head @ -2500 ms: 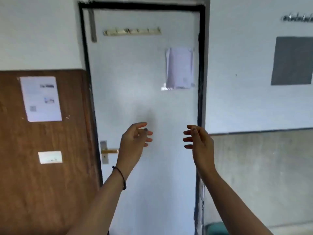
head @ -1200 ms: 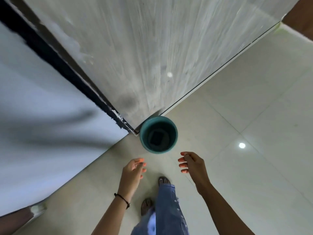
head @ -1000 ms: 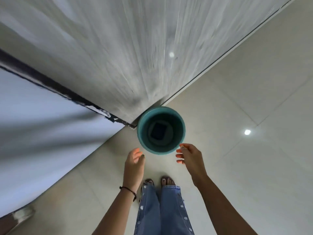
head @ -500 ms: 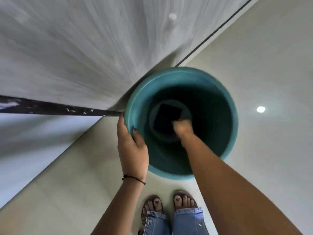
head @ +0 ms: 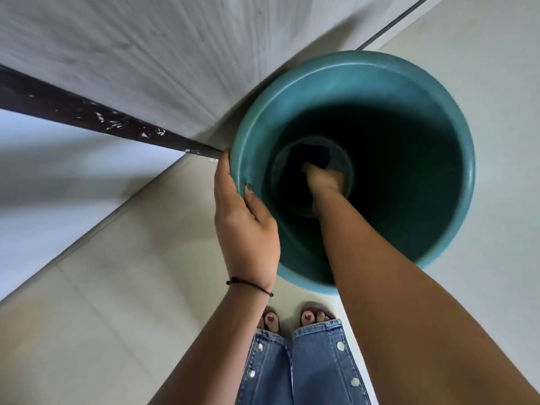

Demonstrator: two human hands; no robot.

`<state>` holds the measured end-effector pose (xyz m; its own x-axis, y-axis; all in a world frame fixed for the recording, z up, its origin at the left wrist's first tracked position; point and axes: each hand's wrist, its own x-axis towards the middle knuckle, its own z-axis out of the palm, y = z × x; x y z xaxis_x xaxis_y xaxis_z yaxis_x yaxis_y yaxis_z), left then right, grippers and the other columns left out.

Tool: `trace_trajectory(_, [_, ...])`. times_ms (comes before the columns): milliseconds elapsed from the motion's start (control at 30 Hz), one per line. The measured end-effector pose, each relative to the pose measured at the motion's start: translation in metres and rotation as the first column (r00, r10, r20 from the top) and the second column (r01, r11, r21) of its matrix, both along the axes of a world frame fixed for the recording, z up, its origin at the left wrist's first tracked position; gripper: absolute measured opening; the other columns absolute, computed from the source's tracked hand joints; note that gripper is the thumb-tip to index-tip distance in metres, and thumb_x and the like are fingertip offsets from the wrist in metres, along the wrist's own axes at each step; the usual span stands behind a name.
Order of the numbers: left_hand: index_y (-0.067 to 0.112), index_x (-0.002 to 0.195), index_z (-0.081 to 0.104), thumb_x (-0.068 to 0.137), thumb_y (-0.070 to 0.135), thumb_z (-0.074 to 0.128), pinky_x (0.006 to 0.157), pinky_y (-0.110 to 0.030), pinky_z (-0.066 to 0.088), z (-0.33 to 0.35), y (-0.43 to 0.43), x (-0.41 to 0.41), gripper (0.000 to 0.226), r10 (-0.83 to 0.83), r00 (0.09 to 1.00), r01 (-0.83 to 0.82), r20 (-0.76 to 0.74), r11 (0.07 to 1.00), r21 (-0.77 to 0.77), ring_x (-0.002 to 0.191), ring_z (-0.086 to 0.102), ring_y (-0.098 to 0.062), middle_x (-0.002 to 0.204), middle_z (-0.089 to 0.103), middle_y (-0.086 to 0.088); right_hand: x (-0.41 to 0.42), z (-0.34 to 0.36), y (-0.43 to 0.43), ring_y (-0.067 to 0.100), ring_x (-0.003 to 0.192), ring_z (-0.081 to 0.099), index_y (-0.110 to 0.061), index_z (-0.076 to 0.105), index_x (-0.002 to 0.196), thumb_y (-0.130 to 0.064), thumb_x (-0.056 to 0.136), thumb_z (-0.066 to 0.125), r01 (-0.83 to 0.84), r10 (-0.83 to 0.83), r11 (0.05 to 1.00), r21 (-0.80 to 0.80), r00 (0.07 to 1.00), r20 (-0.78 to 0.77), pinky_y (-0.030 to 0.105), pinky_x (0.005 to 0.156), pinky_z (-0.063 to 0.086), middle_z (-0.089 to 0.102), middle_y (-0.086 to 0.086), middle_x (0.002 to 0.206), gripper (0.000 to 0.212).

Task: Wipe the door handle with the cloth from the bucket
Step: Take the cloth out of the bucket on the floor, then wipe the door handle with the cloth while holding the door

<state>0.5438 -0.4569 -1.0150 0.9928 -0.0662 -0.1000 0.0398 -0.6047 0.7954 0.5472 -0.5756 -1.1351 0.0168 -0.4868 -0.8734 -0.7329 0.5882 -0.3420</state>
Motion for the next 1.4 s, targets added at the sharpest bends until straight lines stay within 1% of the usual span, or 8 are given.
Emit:
trace_trajectory(300, [0.009, 0.143, 0.035, 0.089, -0.002, 0.043, 0.11, -0.038, 0.035, 0.03, 0.003, 0.009, 0.055, 0.026, 0.949, -0.02, -0.315, 1.0, 0.024, 0.13, 0.045, -0.023, 0.141, 0.046, -0.008, -0.063, 0.141, 0.011, 0.024, 0.058, 0.057, -0.012, 0.063, 0.081, -0.014, 0.077, 0.067, 0.022, -0.036, 0.999, 0.044, 0.938, 0.344, 0.03, 0.05, 0.045, 0.065, 0.005, 0.067, 0.006])
trace_trajectory(467, [0.012, 0.138, 0.042, 0.094, 0.012, 0.049, 0.11, -0.026, 0.034, 0.119, 0.013, 0.002, 0.045, 0.036, 0.886, -0.056, -0.463, 0.998, -0.029, 0.129, 0.044, -0.014, 0.142, 0.046, -0.005, -0.093, 0.252, 0.018, 0.024, 0.071, 0.062, -0.019, 0.066, 0.086, -0.02, 0.072, 0.071, 0.038, -0.062, 0.997, 0.066, 0.904, 0.424, 0.034, 0.059, 0.051, 0.072, 0.007, 0.084, 0.015])
trace_trajectory(633, [0.013, 0.113, 0.064, 0.09, 0.02, 0.057, 0.076, -0.029, 0.056, 0.26, 0.042, -0.022, 0.025, -0.149, 0.614, -0.247, -0.776, 0.896, -0.368, 0.095, 0.066, -0.017, 0.105, 0.07, -0.007, -0.105, 0.386, 0.03, 0.02, 0.073, 0.071, -0.034, 0.073, 0.087, -0.022, 0.072, 0.074, -0.215, 0.109, 0.967, 0.133, 0.828, 0.549, 0.056, 0.078, 0.056, 0.077, -0.002, 0.086, 0.02])
trace_trajectory(767, [0.005, 0.111, 0.062, 0.086, 0.005, 0.06, 0.072, -0.029, 0.055, 0.378, 0.082, -0.047, 0.025, -0.131, 0.668, -0.312, -0.733, 0.845, -0.435, 0.087, 0.068, -0.016, 0.098, 0.07, -0.009, -0.105, 0.492, 0.051, 0.019, 0.075, 0.066, -0.026, 0.072, 0.098, -0.03, 0.079, 0.069, -0.366, 0.192, 0.918, 0.153, 0.746, 0.637, 0.042, 0.069, 0.053, 0.075, 0.004, 0.094, 0.02])
trace_trajectory(933, [0.008, 0.107, 0.063, 0.086, 0.001, 0.058, 0.085, -0.038, 0.053, 0.502, 0.148, -0.08, 0.023, 0.019, 0.726, -0.478, -0.687, 0.732, -0.485, 0.093, 0.066, -0.022, 0.102, 0.07, -0.012, -0.103, 0.61, 0.101, 0.015, 0.102, 0.067, -0.016, 0.071, 0.106, -0.021, 0.086, 0.062, -0.469, 0.211, 0.869, 0.155, 0.637, 0.741, 0.032, 0.085, 0.054, 0.072, 0.003, 0.107, 0.022])
trace_trajectory(1133, [0.011, 0.104, 0.066, 0.089, 0.001, 0.055, 0.087, -0.034, 0.055, 0.593, 0.255, -0.123, 0.021, 0.203, 0.775, -0.571, -0.598, 0.629, -0.528, 0.098, 0.066, -0.023, 0.105, 0.071, -0.01, -0.111, 0.7, 0.208, 0.019, 0.105, 0.069, -0.012, 0.066, 0.116, -0.013, 0.085, 0.065, -0.729, 0.311, 0.653, 0.208, 0.507, 0.804, 0.029, 0.079, 0.056, 0.073, 0.008, 0.112, 0.032])
trace_trajectory(1267, [0.027, 0.103, 0.064, 0.089, 0.002, 0.058, 0.082, -0.023, 0.054, 0.631, 0.35, -0.139, 0.029, 0.278, 0.883, -0.438, -0.379, 0.777, -0.451, 0.097, 0.067, -0.01, 0.102, 0.071, 0.009, -0.114, 0.737, 0.303, 0.029, 0.107, 0.068, -0.001, 0.059, 0.123, 0.002, 0.082, 0.058, -0.81, 0.378, 0.563, 0.166, 0.43, 0.82, 0.035, 0.081, 0.057, 0.071, 0.017, 0.115, 0.041])
trace_trajectory(1400, [0.021, 0.111, 0.061, 0.091, 0.002, 0.056, 0.082, -0.022, 0.053, 0.664, 0.461, -0.156, 0.028, 0.295, 0.919, -0.384, -0.263, 0.826, -0.413, 0.1, 0.065, -0.014, 0.109, 0.068, 0.002, -0.128, 0.761, 0.416, 0.041, 0.111, 0.063, 0.005, 0.056, 0.124, 0.008, 0.084, 0.051, -0.835, 0.417, 0.529, 0.153, 0.413, 0.81, 0.045, 0.086, 0.055, 0.066, 0.027, 0.12, 0.041])
